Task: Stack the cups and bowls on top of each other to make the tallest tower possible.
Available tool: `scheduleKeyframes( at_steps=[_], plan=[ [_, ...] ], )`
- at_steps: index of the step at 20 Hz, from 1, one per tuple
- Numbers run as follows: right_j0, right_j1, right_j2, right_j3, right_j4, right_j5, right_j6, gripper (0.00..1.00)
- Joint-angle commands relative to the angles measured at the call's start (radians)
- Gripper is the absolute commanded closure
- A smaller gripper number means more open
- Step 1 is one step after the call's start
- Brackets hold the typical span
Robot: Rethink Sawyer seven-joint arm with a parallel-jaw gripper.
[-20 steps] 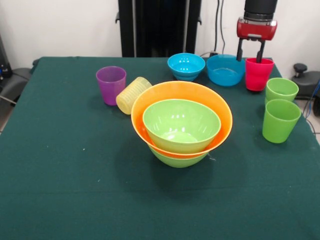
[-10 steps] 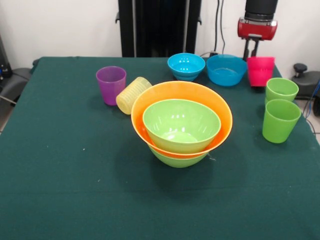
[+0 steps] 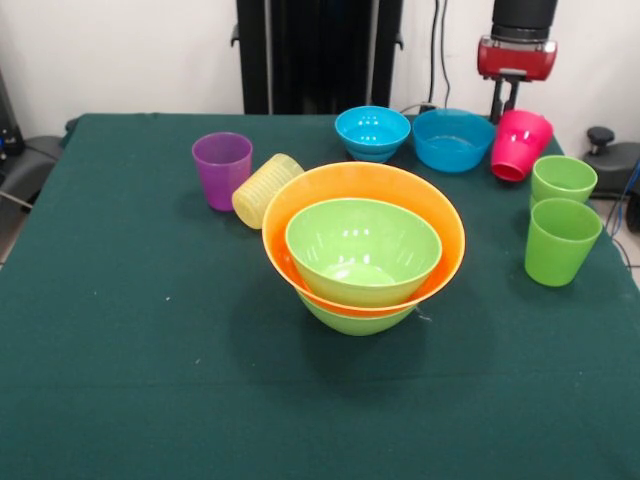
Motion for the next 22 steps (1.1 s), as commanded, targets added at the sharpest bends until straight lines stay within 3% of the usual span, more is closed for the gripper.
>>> scheduleKeyframes(
  at_steps=[1, 4, 6, 9, 13, 15, 17, 22],
  plan=[
    [-0.007, 0.012, 0.063, -0.021, 0.031, -0.033, 0.205, 1.0],
    [-0.01, -0.023, 0.063, 0.0, 0.03, -0.009, 0.202, 1.0],
    [-0.009, -0.102, 0.054, 0.034, 0.033, 0.058, 0.186, 1.0],
    [-0.017, -0.285, 0.029, 0.09, 0.032, 0.238, 0.137, 1.0],
    [-0.078, -0.463, 0.038, 0.097, 0.013, 0.503, 0.09, 1.0],
    [-0.182, -0.523, 0.126, 0.113, -0.001, 0.59, 0.079, 1.0],
    [-0.378, -0.541, 0.326, 0.158, 0.006, 0.615, 0.051, 1.0],
    [-0.604, -0.467, 0.419, 0.084, -0.045, 0.657, -0.12, 1.0]
  ],
)
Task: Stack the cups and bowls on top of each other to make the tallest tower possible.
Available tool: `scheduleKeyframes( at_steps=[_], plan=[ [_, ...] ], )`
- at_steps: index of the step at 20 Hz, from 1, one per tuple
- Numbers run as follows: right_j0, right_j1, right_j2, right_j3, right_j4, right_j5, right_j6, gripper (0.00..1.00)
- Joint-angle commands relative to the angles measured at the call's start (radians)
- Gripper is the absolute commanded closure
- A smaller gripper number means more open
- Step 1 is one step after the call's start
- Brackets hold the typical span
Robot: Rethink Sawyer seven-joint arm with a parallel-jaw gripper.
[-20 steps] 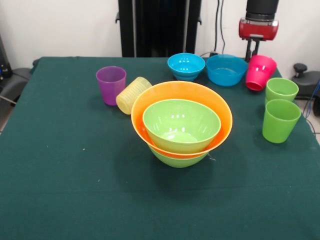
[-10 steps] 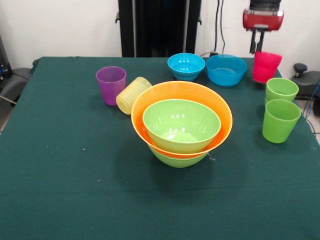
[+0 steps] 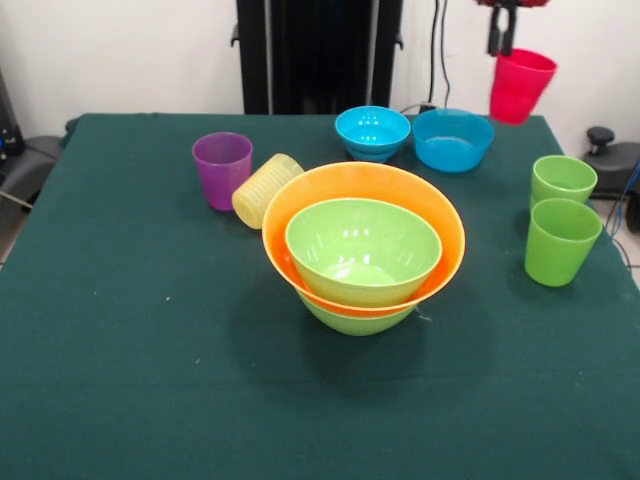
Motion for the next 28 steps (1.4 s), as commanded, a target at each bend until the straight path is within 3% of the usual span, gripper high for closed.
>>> scheduleKeyframes(
  at_steps=[1, 6, 11, 17, 28],
  plan=[
    [-0.244, 0.004, 0.232, -0.053, -0.061, 0.183, -0.15, 1.0],
    [-0.337, 0.081, 0.242, -0.256, -0.107, 0.363, -0.224, 1.0],
    [-0.343, 0.121, 0.23, -0.411, -0.139, 0.519, -0.189, 1.0],
    [-0.332, 0.059, 0.223, -0.492, -0.146, 0.698, -0.139, 1.0],
    [-0.318, -0.127, 0.309, -0.506, -0.118, 0.93, -0.189, 1.0]
  ],
)
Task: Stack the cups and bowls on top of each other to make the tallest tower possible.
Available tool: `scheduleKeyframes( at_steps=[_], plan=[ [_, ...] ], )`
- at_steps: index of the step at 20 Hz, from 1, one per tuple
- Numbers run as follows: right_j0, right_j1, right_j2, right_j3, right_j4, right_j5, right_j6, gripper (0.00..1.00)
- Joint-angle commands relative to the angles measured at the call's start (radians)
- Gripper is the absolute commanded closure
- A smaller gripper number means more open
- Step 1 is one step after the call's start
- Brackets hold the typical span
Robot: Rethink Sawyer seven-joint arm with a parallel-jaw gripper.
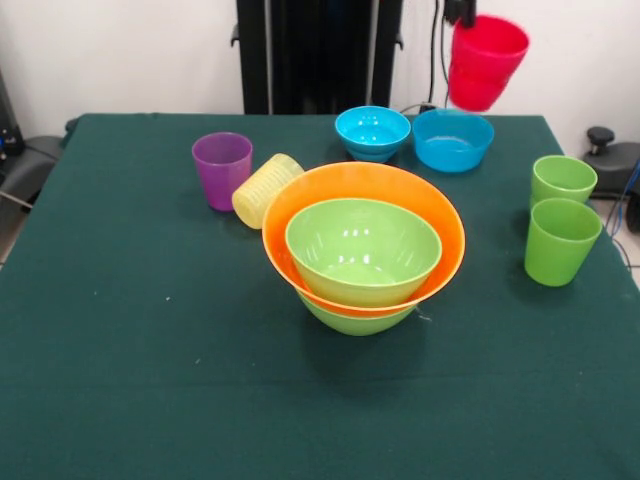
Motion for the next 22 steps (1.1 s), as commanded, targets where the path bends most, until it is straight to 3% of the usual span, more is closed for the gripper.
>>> scheduleKeyframes(
  at_steps=[1, 6, 10, 22],
  plan=[
    [0.02, -0.097, 0.123, -0.101, -0.054, 0.205, -0.196, 1.0],
    [-0.004, -0.048, 0.149, -0.181, -0.106, 0.253, -0.227, 1.0],
    [-0.032, 0.011, 0.161, -0.239, -0.148, 0.227, -0.25, 1.0],
    [-0.2, 0.08, 0.185, -0.275, -0.263, 0.194, -0.329, 1.0]
  ],
)
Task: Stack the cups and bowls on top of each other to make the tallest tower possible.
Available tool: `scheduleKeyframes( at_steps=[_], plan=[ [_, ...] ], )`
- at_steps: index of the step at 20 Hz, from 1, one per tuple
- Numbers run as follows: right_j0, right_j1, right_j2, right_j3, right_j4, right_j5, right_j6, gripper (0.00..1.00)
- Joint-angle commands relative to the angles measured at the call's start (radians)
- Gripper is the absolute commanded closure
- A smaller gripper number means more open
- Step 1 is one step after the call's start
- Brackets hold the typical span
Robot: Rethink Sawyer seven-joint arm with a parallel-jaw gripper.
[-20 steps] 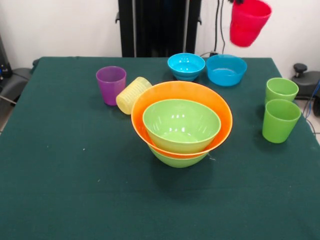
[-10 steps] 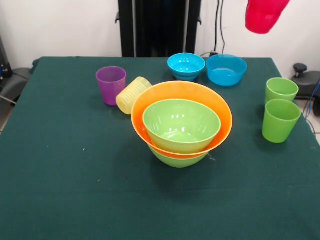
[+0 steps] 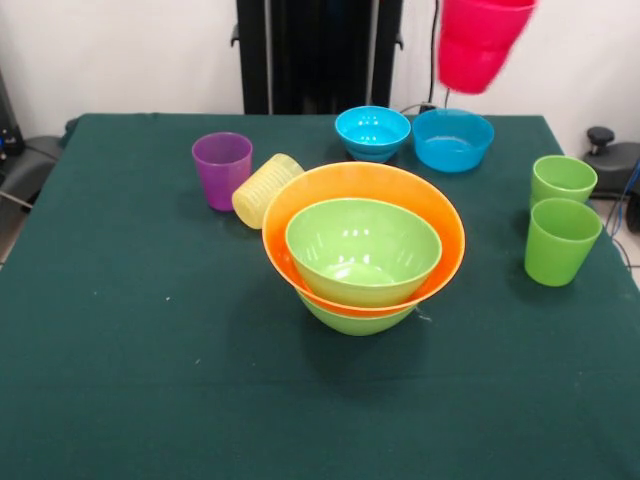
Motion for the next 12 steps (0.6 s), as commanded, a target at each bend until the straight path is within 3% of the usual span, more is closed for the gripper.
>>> scheduleKeyframes(
  at_steps=[1, 12],
  plan=[
    [-0.085, 0.101, 0.045, -0.04, -0.133, 0.037, -0.321, 1.0],
    [-0.213, 0.156, 0.13, -0.005, -0.149, -0.011, -0.368, 1.0]
  ],
)
